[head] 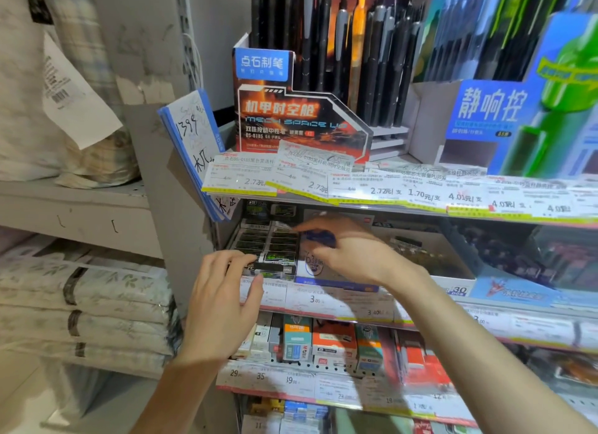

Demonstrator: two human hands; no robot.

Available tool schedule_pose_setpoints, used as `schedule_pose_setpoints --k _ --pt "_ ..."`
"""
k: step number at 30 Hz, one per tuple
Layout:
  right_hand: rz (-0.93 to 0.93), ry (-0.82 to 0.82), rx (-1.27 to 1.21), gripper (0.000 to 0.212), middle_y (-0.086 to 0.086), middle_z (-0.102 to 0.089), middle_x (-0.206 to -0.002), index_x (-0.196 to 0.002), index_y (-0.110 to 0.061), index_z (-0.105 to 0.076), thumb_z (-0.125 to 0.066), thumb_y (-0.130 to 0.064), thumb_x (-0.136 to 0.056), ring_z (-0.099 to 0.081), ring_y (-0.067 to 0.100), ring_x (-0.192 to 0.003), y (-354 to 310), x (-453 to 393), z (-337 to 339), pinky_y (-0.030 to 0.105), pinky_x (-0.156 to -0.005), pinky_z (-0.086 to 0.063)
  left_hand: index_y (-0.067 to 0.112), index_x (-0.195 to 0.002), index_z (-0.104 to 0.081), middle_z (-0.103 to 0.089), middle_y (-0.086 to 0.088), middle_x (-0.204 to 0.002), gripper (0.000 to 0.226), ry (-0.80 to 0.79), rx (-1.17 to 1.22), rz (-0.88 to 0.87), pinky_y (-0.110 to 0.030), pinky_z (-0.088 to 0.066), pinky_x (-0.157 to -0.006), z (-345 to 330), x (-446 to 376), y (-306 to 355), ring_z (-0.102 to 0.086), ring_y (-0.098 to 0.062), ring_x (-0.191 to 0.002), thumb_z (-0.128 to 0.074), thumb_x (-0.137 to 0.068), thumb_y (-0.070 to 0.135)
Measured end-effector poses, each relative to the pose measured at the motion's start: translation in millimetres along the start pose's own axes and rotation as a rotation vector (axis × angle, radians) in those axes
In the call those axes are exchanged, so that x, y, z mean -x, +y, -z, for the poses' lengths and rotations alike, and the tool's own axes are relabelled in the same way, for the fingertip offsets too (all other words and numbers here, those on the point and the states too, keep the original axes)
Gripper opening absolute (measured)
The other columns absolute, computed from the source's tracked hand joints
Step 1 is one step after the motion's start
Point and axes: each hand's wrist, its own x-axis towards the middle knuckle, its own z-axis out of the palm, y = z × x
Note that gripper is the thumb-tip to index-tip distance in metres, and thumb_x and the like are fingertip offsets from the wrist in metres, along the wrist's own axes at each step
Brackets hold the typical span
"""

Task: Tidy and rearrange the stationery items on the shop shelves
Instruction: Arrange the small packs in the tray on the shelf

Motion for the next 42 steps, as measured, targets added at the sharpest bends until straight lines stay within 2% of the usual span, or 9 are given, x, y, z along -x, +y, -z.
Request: schedule_pose_setpoints --k 6,12,16,21,26,31,35,39,42 --pt "-0.169 -0.029 0.147 0.029 -0.004 -0.067 -0.123 -0.126 -0.028 -0.065 -0.059 -0.032 -0.098 -0.062 0.017 -0.109 23.9 18.5 28.6 0.030 -0.092 -0.049 0.013 -0.121 -0.063 -0.056 0.001 -0.116 0.042 0.009 0.005 0.015 -0.035 -0.042 -0.097 -1.4 0.0 2.9 -0.044 -0.017 -0.116 -0.046 -0.092 0.038" --pt "-0.192 -0.045 0.176 0.023 -0.011 -0.067 -0.112 -0.117 -0.028 -0.071 -0.063 -0.029 -0.095 -0.059 0.008 -0.095 35.1 26.5 33.7 0.020 -0.081 -0.043 0.011 -0.120 -0.063 -0.056 0.000 -0.116 0.038 0.017 0.007 0.013 -0.037 -0.043 -0.096 -2.0 1.3 3.2 -0.045 -0.019 -0.116 -0.052 -0.091 0.033" --pt "-0.189 -0.021 0.186 0.022 -0.005 -0.072 -0.108 -0.114 -0.023 -0.072 -0.063 -0.020 -0.095 -0.065 0.014 -0.094 39.5 27.9 33.9 0.023 -0.080 -0.047 0.012 -0.121 -0.063 -0.056 0.001 -0.115 0.038 0.010 0.003 0.004 -0.037 -0.044 -0.096 -1.7 1.0 2.2 -0.045 -0.019 -0.116 -0.051 -0.091 0.034" --pt "-0.194 0.047 0.140 0.021 -0.008 -0.071 -0.104 -0.113 -0.027 -0.071 -0.064 -0.021 -0.094 -0.060 0.008 -0.087 39.5 24.7 30.5 0.010 -0.067 -0.040 0.014 -0.122 -0.062 -0.056 0.001 -0.117 0.035 -0.001 0.000 0.010 -0.037 -0.044 -0.096 -0.7 1.4 2.0 -0.045 -0.017 -0.117 -0.054 -0.092 0.032" --pt "-0.180 0.080 0.052 0.019 -0.014 -0.069 -0.109 -0.112 -0.035 -0.070 -0.062 -0.029 -0.095 -0.062 0.010 -0.096 21.3 11.9 22.2 0.022 -0.084 -0.049 0.014 -0.123 -0.061 -0.055 0.001 -0.119 0.034 -0.014 -0.010 0.007 -0.036 -0.043 -0.097 0.3 2.2 0.4 -0.044 -0.016 -0.118 -0.065 -0.091 0.023" --pt "-0.125 0.026 -0.021 0.018 -0.018 -0.066 -0.099 -0.112 -0.036 -0.068 -0.059 -0.031 -0.097 -0.060 0.005 -0.086 -0.2 -10.3 7.3 0.015 -0.068 -0.043 0.015 -0.124 -0.061 -0.055 0.003 -0.120 0.033 -0.023 -0.009 -0.012 -0.036 -0.045 -0.097 1.1 1.2 -2.5 -0.044 -0.016 -0.118 -0.061 -0.093 0.027" --pt "-0.073 -0.030 -0.026 0.017 -0.016 -0.066 -0.099 -0.110 -0.031 -0.070 -0.063 -0.029 -0.095 -0.063 0.006 -0.093 -16.1 -29.3 -6.6 0.020 -0.079 -0.049 0.016 -0.125 -0.060 -0.054 0.004 -0.122 0.038 -0.050 -0.022 -0.021 -0.035 -0.045 -0.098 4.5 -0.6 -5.3 -0.044 -0.015 -0.120 -0.051 -0.093 0.036" --pt "-0.030 -0.098 -0.022 0.017 -0.016 -0.065 -0.094 -0.106 -0.025 -0.076 -0.066 -0.022 -0.092 -0.060 0.003 -0.088 -22.0 -38.4 -15.8 0.018 -0.080 -0.044 0.018 -0.126 -0.059 -0.053 0.005 -0.123 0.036 -0.064 -0.029 -0.024 -0.033 -0.043 -0.100 4.9 -0.3 -7.3 -0.043 -0.013 -0.121 -0.053 -0.095 0.035" --pt "-0.014 -0.121 -0.008 0.019 -0.011 -0.072 -0.104 -0.107 -0.023 -0.077 -0.065 -0.021 -0.093 -0.059 0.002 -0.089 -20.5 -38.9 -17.9 0.016 -0.082 -0.043 0.018 -0.126 -0.059 -0.053 0.005 -0.123 0.036 -0.068 -0.034 -0.020 -0.030 -0.041 -0.099 4.1 -0.3 -7.8 -0.042 -0.012 -0.121 -0.053 -0.095 0.035"
